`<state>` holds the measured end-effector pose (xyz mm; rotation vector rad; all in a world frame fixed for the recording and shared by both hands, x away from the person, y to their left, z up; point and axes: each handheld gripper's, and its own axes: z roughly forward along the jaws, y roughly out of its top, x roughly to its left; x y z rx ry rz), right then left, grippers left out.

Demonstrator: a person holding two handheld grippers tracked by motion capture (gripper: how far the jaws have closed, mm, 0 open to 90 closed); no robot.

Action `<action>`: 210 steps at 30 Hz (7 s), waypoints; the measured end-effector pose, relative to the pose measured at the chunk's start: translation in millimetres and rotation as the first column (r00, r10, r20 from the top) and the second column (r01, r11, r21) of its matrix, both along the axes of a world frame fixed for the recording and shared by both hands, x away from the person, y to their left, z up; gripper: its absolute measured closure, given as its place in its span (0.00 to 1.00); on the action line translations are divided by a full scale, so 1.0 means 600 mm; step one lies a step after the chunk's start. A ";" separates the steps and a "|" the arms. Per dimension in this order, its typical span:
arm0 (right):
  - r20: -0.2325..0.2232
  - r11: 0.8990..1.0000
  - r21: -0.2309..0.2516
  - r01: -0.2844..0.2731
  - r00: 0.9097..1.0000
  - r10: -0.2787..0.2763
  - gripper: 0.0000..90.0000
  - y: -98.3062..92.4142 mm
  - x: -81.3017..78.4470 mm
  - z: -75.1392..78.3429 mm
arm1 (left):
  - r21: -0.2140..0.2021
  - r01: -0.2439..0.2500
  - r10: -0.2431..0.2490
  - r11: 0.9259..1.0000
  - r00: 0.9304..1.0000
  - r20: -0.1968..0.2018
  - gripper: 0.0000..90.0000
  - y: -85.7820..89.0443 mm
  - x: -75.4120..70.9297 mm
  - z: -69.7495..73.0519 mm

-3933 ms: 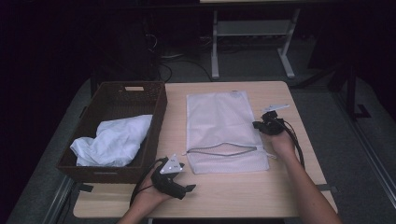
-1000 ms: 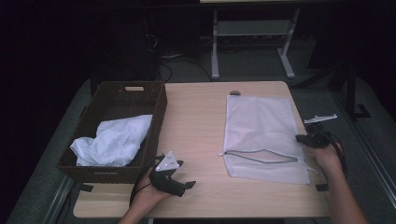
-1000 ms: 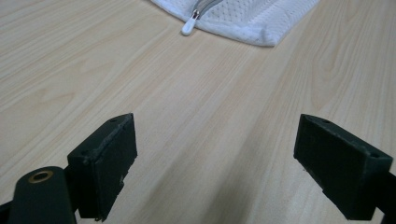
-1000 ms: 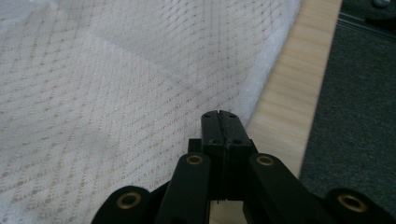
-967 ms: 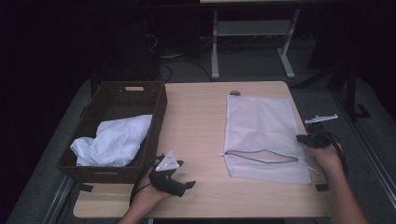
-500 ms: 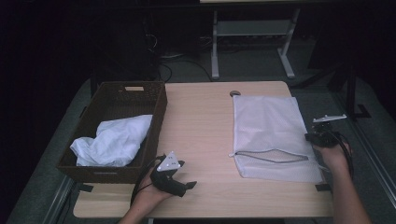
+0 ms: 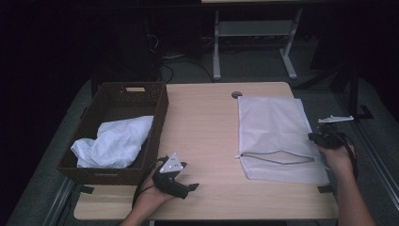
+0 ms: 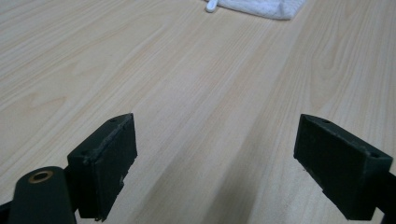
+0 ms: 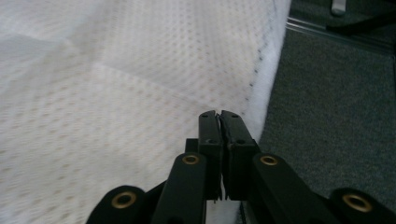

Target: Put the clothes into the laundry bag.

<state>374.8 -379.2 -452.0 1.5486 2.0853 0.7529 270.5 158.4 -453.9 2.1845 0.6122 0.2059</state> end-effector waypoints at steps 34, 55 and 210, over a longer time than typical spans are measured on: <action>0.152 0.915 0.099 -0.391 0.915 0.374 0.15 0.194 -0.139 0.034 | 0.029 0.024 -0.024 0.999 1.000 0.002 0.14 -0.003 -0.004 -0.001; 0.120 0.796 0.048 -0.603 0.795 0.595 0.08 0.306 -0.220 -0.004 | 0.057 0.085 -0.084 0.995 0.996 -0.020 0.14 -0.028 -0.012 -0.001; 0.106 0.789 0.079 -0.609 0.792 0.601 0.08 0.302 -0.206 -0.023 | 0.412 -0.279 0.360 0.867 0.924 -0.132 0.15 0.336 0.219 0.045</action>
